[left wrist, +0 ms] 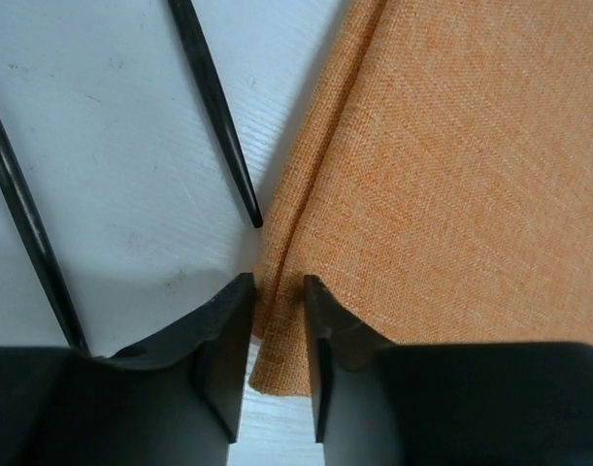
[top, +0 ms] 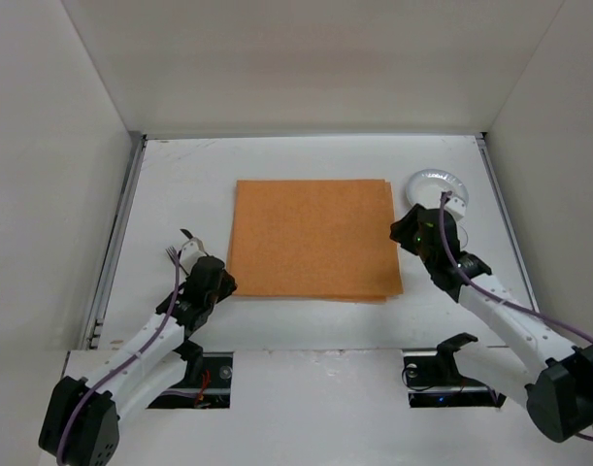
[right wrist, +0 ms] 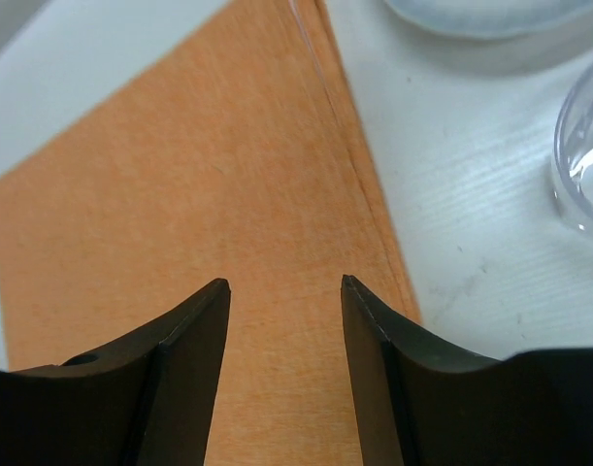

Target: Set the dinner table for one person

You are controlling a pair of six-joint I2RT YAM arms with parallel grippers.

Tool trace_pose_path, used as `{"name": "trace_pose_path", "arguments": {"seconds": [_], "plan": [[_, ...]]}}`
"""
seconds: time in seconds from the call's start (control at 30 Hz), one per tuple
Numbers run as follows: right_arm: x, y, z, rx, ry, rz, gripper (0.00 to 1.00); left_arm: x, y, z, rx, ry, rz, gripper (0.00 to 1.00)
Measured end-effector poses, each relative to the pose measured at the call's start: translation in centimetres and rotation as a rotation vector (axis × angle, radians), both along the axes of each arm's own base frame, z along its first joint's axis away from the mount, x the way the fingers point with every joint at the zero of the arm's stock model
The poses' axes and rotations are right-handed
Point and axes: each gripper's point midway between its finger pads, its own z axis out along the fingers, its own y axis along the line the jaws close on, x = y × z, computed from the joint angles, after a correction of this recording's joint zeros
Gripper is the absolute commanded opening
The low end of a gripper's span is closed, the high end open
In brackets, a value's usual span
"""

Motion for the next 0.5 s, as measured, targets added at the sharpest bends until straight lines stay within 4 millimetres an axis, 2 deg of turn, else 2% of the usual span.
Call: {"name": "trace_pose_path", "arguments": {"seconds": [0.07,0.1,0.2,0.23,0.37,0.5], "plan": [[0.7,-0.5,1.9,0.008,-0.04,-0.015,0.46,-0.1,0.1,0.1,0.005,0.004,0.002,0.33],[1.1,-1.0,2.8,0.01,-0.057,-0.032,0.37,-0.1,0.1,0.3,0.007,-0.001,0.004,0.35],[2.8,-3.1,5.1,0.007,-0.098,-0.094,0.18,0.3,0.3,1.9,0.007,-0.059,0.017,0.41],[3.4,-3.9,5.7,0.005,-0.105,-0.118,0.16,0.5,0.4,2.7,0.007,-0.087,0.022,0.42],[5.9,-7.2,7.1,0.02,-0.132,-0.202,0.18,1.8,0.4,6.1,0.005,-0.197,0.041,0.44],[7.7,-11.5,6.4,0.048,-0.135,-0.303,0.39,3.0,-0.9,8.0,-0.009,-0.275,0.009,0.45]]}}
